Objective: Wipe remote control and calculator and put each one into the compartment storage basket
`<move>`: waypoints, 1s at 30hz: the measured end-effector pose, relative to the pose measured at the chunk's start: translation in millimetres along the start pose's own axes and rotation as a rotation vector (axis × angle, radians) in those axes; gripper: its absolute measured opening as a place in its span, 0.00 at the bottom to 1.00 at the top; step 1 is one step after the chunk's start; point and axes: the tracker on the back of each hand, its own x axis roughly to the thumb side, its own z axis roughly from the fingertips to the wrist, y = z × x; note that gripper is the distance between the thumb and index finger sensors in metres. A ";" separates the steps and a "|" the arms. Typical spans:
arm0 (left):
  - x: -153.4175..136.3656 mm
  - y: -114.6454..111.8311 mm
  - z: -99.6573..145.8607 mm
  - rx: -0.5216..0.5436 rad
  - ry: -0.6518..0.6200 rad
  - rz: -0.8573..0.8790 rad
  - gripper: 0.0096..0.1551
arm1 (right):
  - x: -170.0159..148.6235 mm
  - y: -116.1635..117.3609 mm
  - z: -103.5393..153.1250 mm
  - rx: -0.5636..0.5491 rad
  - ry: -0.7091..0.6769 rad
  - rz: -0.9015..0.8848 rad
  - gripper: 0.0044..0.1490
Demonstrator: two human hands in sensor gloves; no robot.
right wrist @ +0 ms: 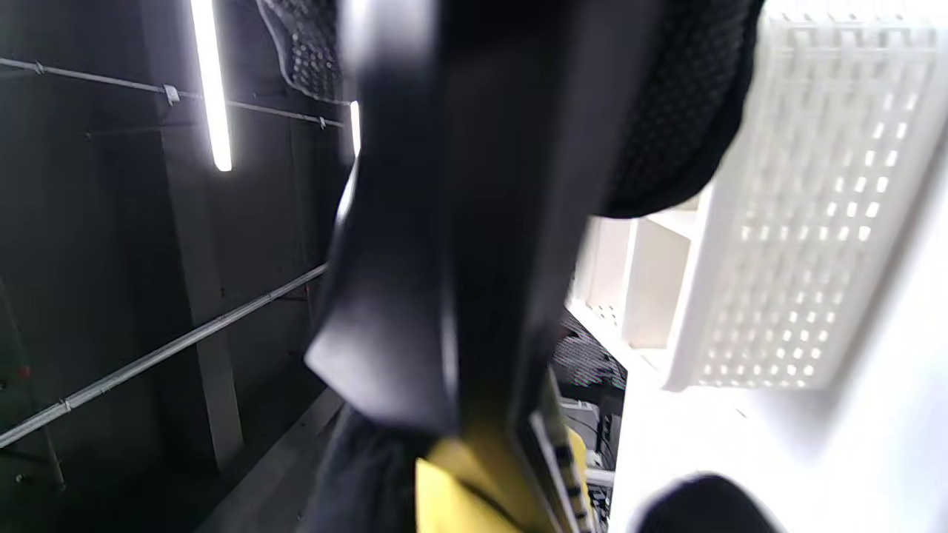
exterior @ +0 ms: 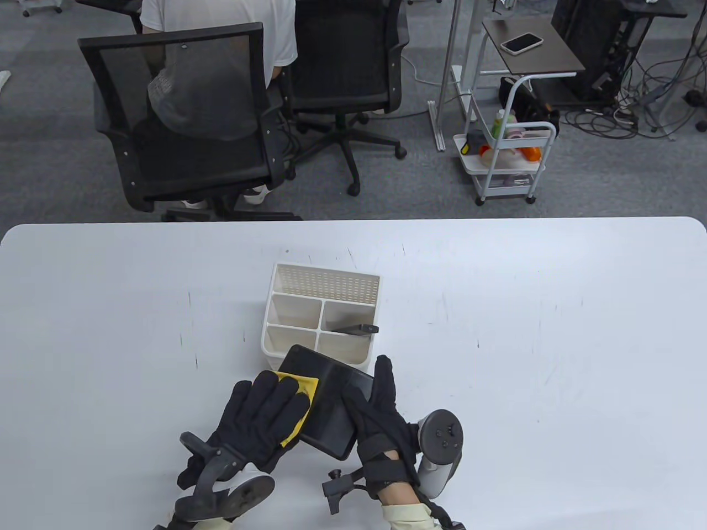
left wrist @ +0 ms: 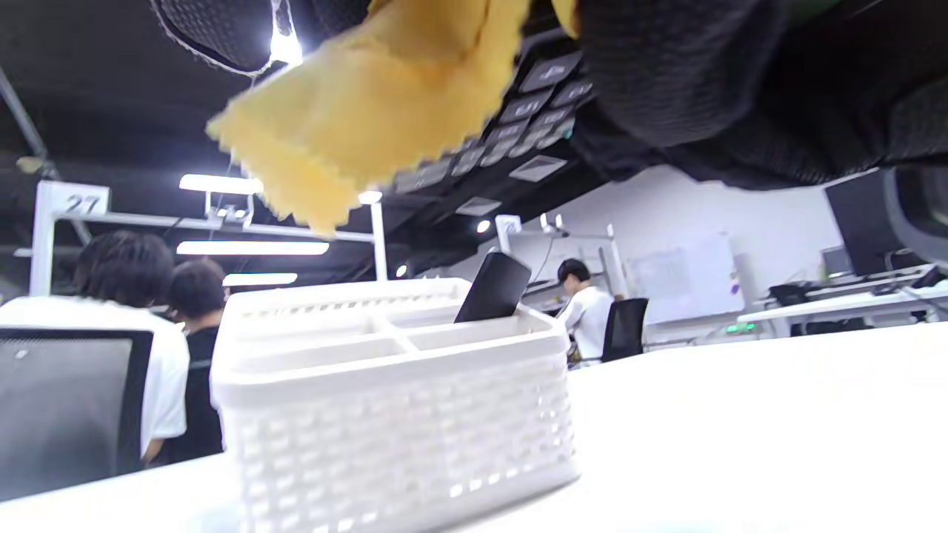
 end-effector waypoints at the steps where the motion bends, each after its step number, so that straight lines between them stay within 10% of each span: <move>1: -1.0 0.2 0.1 -0.012 0.014 -0.002 0.47 | 0.4 -0.9 0.2 -0.011 -0.001 -0.018 0.53; 17: 12.2 -10.3 -1.1 -0.044 -0.053 0.006 0.60 | 4.2 8.9 1.6 0.124 -0.055 0.067 0.49; 30: 14.1 -1.9 0.7 0.012 -0.120 0.120 0.34 | 5.1 -16.8 -3.3 -0.041 -0.044 -0.025 0.47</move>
